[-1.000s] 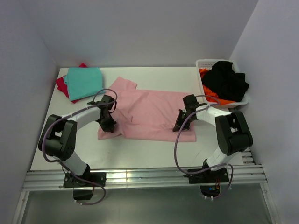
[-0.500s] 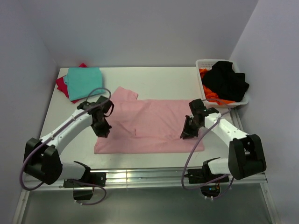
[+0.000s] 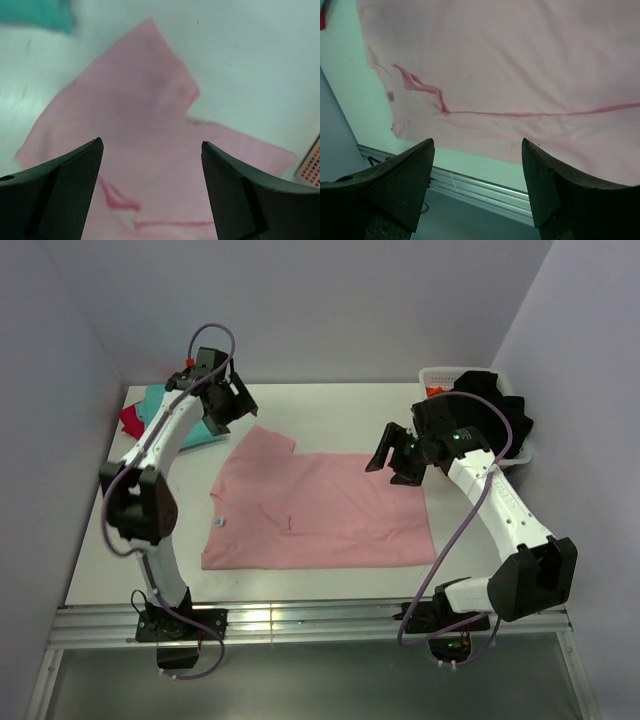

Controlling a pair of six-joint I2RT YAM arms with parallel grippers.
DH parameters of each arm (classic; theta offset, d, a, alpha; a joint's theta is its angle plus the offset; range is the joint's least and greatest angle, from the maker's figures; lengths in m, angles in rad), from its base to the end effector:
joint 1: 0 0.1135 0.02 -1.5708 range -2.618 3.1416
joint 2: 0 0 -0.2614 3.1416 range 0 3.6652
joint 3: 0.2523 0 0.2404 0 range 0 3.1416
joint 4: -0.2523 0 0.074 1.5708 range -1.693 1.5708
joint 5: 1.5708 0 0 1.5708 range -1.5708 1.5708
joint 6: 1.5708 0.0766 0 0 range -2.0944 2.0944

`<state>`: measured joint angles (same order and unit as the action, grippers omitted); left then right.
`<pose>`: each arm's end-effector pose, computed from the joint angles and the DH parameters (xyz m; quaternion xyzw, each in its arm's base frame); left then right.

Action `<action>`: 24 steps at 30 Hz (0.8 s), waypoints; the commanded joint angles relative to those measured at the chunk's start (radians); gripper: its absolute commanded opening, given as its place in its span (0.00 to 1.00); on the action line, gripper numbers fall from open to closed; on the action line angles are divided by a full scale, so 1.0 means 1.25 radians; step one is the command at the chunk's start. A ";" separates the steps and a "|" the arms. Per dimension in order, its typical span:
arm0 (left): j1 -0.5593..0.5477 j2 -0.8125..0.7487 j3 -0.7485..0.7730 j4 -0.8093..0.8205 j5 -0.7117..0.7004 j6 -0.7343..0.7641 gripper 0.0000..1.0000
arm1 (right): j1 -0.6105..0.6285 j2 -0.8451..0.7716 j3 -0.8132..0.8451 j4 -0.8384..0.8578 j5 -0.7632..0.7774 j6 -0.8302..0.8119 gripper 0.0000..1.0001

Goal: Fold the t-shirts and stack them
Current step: Fold the tshirt

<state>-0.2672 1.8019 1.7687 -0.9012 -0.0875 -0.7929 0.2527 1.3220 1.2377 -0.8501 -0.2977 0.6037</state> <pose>0.3913 -0.1002 0.2993 -0.2598 0.9127 -0.1222 0.2907 0.2656 0.0918 0.2886 0.1183 0.9330 0.2566 0.2230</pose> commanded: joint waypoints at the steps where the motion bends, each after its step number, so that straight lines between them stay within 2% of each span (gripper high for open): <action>1: 0.064 0.172 0.117 0.112 0.189 0.104 0.86 | 0.005 0.000 -0.002 -0.046 0.015 -0.013 0.77; 5: 0.096 0.339 0.285 0.170 0.329 0.136 0.87 | 0.005 -0.006 -0.011 -0.081 0.028 0.008 0.76; 7: 0.118 0.421 0.324 0.202 0.419 0.140 0.87 | 0.005 -0.011 -0.001 -0.101 0.037 0.009 0.76; 11: 0.167 0.527 0.383 0.305 0.529 0.115 0.87 | 0.004 0.007 0.060 -0.154 0.099 0.012 0.76; 18: 0.235 0.572 0.358 0.320 0.560 0.149 0.87 | -0.001 0.070 0.129 -0.183 0.101 0.059 0.76; 22: 0.231 0.588 0.346 0.271 0.566 0.218 0.85 | -0.002 0.114 0.163 -0.199 0.106 0.066 0.76; 24: 0.227 0.575 0.295 0.277 0.576 0.232 0.85 | -0.002 0.133 0.184 -0.200 0.106 0.070 0.76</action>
<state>0.0402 2.5347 2.1830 -0.5476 0.5949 -0.5915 0.2527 1.4654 1.4094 -1.0763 -0.1875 0.6685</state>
